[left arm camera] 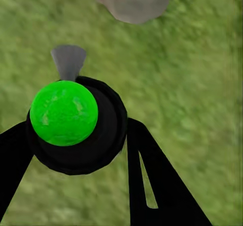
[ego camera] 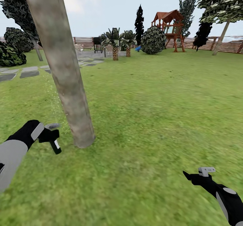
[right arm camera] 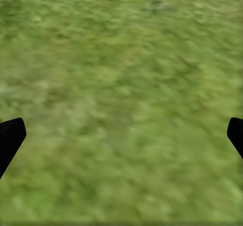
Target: In the garden, pick up the pesticide atomizer on the floor and spray pesticide onto both trees until each tree trunk is fully covered.
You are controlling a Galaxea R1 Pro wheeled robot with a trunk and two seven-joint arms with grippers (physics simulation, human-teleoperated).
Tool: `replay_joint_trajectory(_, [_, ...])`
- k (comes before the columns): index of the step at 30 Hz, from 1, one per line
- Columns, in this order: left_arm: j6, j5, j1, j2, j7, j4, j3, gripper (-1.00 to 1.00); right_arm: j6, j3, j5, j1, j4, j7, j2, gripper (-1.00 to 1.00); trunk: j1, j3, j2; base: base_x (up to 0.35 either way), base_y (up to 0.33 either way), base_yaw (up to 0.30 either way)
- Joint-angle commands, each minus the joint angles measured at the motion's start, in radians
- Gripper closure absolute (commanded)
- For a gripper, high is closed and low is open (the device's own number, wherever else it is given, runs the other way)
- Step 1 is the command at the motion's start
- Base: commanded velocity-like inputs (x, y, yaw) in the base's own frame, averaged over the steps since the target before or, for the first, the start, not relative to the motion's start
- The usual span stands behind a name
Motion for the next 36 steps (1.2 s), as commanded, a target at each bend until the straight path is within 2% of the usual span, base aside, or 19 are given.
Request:
replay_joint_trajectory(1, [0.026,0.004,-0.028,0.002,0.000,-0.001,-0.009,1.00,0.005,-0.006,0.009,-0.001,-0.001,0.008,0.001,-1.00,0.000,-0.001,0.000,0.000,0.000,0.000])
replay_joint_trajectory(3, [0.107,0.000,-0.118,0.002,0.003,-0.002,-0.014,1.00,0.005,-0.006,0.009,-0.001,-0.001,0.008,0.001,-1.00,0.000,-0.001,0.000,0.000,0.000,0.000])
replay_joint_trajectory(8, [0.142,-0.032,-0.255,0.002,0.004,0.002,-0.018,1.00,0.005,-0.006,0.010,-0.001,-0.001,0.008,0.001,-1.00,0.000,-0.001,0.000,0.000,0.000,0.000])
replay_joint_trajectory(13, [0.135,-0.044,-0.250,-0.002,0.003,0.012,-0.019,1.00,0.005,-0.007,0.009,-0.001,-0.001,0.008,0.001,-1.00,0.000,-0.001,0.000,0.000,0.000,0.000])
replay_joint_trajectory(18, [0.123,-0.040,-0.127,-0.020,0.001,0.006,-0.012,1.00,0.004,-0.007,0.009,-0.001,-0.001,0.008,0.001,-1.00,0.000,-0.001,0.000,0.000,0.000,0.000])
replay_joint_trajectory(22, [0.121,-0.042,-0.107,-0.020,0.000,0.005,-0.015,1.00,0.004,-0.006,0.009,-0.001,-0.001,0.008,0.001,-1.00,0.000,0.000,0.000,0.000,0.000,-0.122])
replay_joint_trajectory(24, [0.124,-0.043,-0.119,-0.013,0.003,0.001,-0.014,1.00,0.004,-0.007,0.009,-0.001,-0.001,0.008,0.001,-1.00,0.000,0.001,0.000,0.000,0.000,-0.089])
replay_joint_trajectory(26, [0.133,-0.045,-0.161,-0.011,0.005,-0.011,-0.013,1.00,0.004,-0.008,0.009,-0.001,-0.002,0.008,0.001,-1.00,0.000,0.001,0.000,0.000,0.000,-0.023])
replay_joint_trajectory(27, [0.138,-0.045,-0.241,-0.012,0.008,-0.010,-0.015,1.00,0.004,-0.008,0.009,-0.001,-0.002,0.008,0.001,-1.00,0.000,0.001,0.000,0.000,0.000,-0.004])
replay_joint_trajectory(28, [0.143,-0.047,-0.342,-0.009,0.018,-0.004,-0.017,1.00,0.004,-0.009,0.009,-0.001,-0.002,0.008,0.000,-1.00,0.000,0.001,0.000,0.000,0.000,0.000])
replay_joint_trajectory(29, [0.144,-0.048,-0.363,-0.009,0.019,-0.003,-0.017,1.00,0.004,-0.008,0.009,-0.001,-0.002,0.008,0.000,-1.00,0.000,0.001,0.000,0.000,0.000,0.000])
replay_joint_trajectory(33, [0.147,-0.048,-0.405,-0.009,0.023,-0.001,-0.019,1.00,0.004,-0.008,0.009,-0.001,-0.002,0.008,-0.001,-1.00,0.000,0.001,0.000,0.000,0.000,0.000])
replay_joint_trajectory(36, [0.148,-0.046,-0.389,-0.010,0.023,0.001,-0.021,1.00,0.004,-0.008,0.009,-0.001,-0.002,0.008,-0.001,-1.00,0.000,0.001,0.000,0.000,0.000,0.000])
